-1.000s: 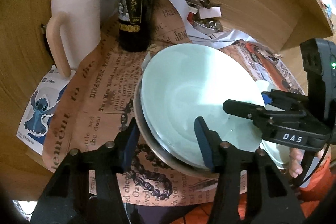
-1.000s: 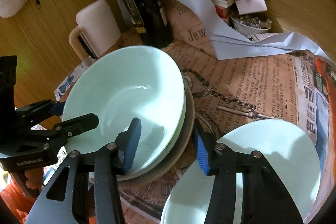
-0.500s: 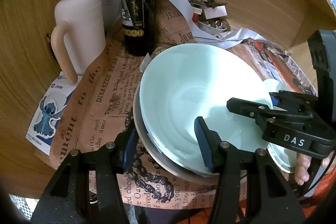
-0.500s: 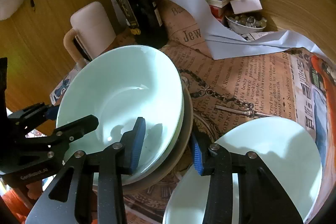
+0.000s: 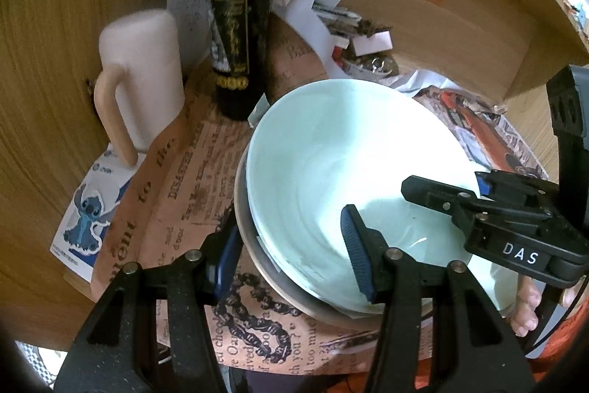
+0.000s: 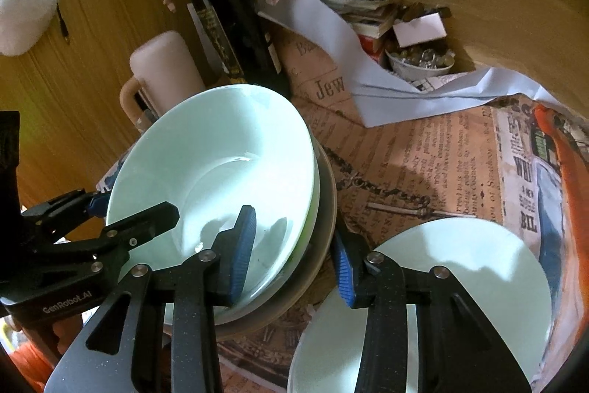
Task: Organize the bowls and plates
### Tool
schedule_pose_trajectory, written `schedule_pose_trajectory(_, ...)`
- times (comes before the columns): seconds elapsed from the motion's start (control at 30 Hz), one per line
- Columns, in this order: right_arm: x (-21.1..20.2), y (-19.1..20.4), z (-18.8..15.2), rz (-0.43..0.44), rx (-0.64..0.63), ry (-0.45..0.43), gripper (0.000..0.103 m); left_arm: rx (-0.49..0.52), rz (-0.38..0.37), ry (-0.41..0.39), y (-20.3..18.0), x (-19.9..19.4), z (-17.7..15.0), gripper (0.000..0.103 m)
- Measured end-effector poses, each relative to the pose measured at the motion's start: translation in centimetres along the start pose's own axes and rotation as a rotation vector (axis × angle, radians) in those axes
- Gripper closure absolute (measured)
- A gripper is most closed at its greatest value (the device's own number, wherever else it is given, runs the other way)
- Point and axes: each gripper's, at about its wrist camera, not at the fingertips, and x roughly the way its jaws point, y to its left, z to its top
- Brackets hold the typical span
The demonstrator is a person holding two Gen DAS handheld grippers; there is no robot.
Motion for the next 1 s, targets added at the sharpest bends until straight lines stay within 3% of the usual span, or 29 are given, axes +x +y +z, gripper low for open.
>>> schedule_pose_trajectory(1.0,-8.3,-3.8,-1.7,-0.103,0.059,-0.153,0.068,0.129,-0.096,-0.103,-7.3,-3.6,1.1,0.050)
